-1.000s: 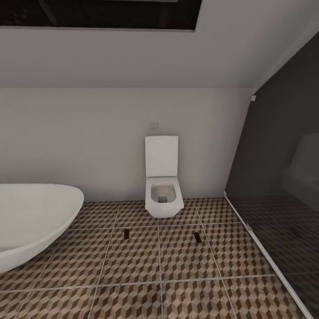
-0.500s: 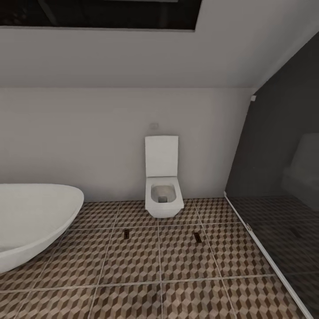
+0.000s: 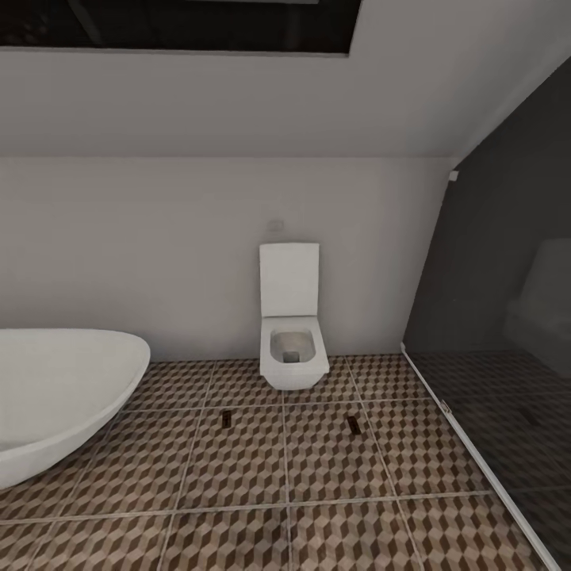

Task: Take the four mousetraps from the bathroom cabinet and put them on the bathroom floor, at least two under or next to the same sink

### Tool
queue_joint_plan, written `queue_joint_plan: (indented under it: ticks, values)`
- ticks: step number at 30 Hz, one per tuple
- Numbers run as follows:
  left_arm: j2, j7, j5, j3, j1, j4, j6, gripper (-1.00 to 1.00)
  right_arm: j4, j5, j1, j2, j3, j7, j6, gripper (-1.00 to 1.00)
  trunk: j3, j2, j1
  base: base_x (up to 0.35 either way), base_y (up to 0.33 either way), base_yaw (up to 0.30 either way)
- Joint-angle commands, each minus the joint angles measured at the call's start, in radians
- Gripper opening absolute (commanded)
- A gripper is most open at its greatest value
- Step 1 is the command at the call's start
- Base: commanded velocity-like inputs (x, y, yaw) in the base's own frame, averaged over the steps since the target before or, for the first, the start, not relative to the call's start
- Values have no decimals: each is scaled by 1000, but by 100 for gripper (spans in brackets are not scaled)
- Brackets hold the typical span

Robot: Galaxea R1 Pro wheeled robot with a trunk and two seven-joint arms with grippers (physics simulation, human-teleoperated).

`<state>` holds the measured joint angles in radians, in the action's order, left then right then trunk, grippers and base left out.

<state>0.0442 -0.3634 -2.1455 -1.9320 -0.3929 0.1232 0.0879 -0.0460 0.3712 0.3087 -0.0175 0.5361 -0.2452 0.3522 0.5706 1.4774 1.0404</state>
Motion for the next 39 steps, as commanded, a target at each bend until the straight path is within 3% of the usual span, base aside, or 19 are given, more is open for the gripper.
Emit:
queue_joint_plan:
  ticks: [1,39]
  values:
    - [1,-6,-10,-8,-1,5,7,100,-3,8,1,1,8,0,5,100,1,1,0,0,0,0]
    - [1,-6,-10,-8,-1,5,7,100,-3,8,1,1,8,0,5,100,1,1,0,0,0,0]
